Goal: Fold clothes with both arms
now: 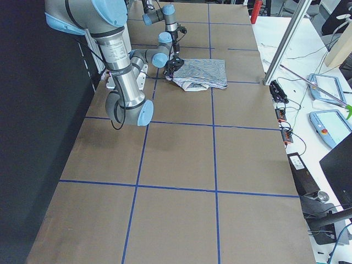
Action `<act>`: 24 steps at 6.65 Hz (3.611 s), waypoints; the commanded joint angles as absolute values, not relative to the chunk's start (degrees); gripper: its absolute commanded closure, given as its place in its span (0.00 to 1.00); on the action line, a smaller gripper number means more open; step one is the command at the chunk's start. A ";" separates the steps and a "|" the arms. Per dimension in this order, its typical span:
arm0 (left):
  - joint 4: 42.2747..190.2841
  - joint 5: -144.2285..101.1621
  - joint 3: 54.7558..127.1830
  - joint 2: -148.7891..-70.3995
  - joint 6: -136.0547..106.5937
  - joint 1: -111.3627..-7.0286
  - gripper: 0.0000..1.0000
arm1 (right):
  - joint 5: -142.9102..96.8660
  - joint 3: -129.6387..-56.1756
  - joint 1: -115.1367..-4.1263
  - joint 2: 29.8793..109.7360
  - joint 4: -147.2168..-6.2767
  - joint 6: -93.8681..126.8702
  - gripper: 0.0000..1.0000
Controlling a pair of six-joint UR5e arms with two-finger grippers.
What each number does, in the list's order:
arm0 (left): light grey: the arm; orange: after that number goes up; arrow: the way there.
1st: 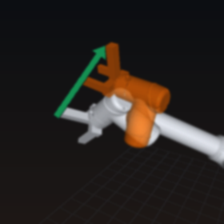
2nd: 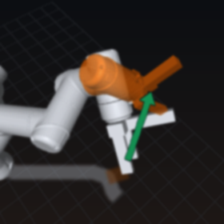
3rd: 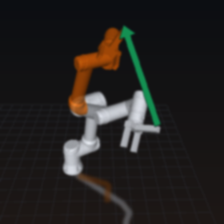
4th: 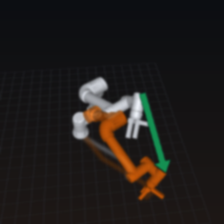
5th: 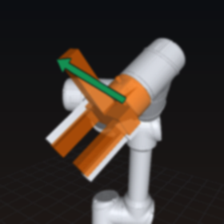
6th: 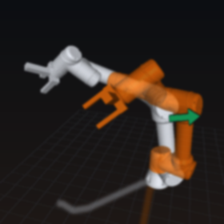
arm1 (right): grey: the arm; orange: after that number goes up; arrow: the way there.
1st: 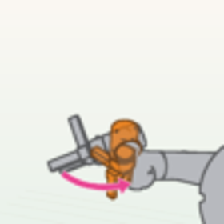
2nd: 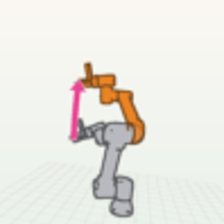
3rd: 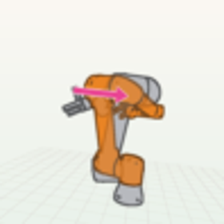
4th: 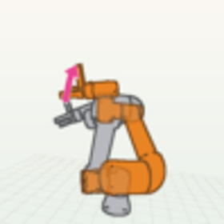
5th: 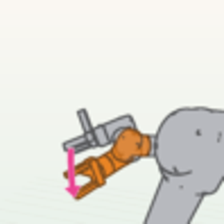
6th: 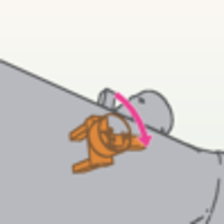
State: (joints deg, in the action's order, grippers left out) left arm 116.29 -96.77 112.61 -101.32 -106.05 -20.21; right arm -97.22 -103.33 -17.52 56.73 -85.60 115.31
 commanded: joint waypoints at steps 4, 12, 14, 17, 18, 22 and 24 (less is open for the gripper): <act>116.19 -93.52 112.24 -98.88 -107.84 -13.98 0.39 | -97.21 -103.45 -17.49 56.86 -85.52 115.23 1.00; 115.49 -93.95 116.95 -98.36 -108.72 -13.80 1.00 | -97.21 -106.41 -17.40 57.48 -86.39 115.40 1.00; 109.02 -94.13 126.88 -97.55 -108.02 -14.50 1.00 | -94.31 -117.72 -15.29 61.08 -94.27 115.75 1.00; 108.11 -99.74 109.41 -114.02 -98.62 -35.11 1.00 | -97.98 -105.97 -27.74 51.81 -95.28 111.19 1.00; 108.80 -99.76 102.55 -117.91 -95.05 -38.64 1.00 | -100.52 -97.47 -31.34 46.72 -93.10 110.49 1.00; 120.38 -99.14 82.31 -123.82 -85.70 -42.89 1.00 | -107.49 -70.79 -39.28 37.37 -77.81 109.96 1.00; 127.25 -96.25 69.48 -130.40 -78.43 -44.90 0.57 | -107.75 -57.53 -41.73 33.77 -66.40 105.83 0.00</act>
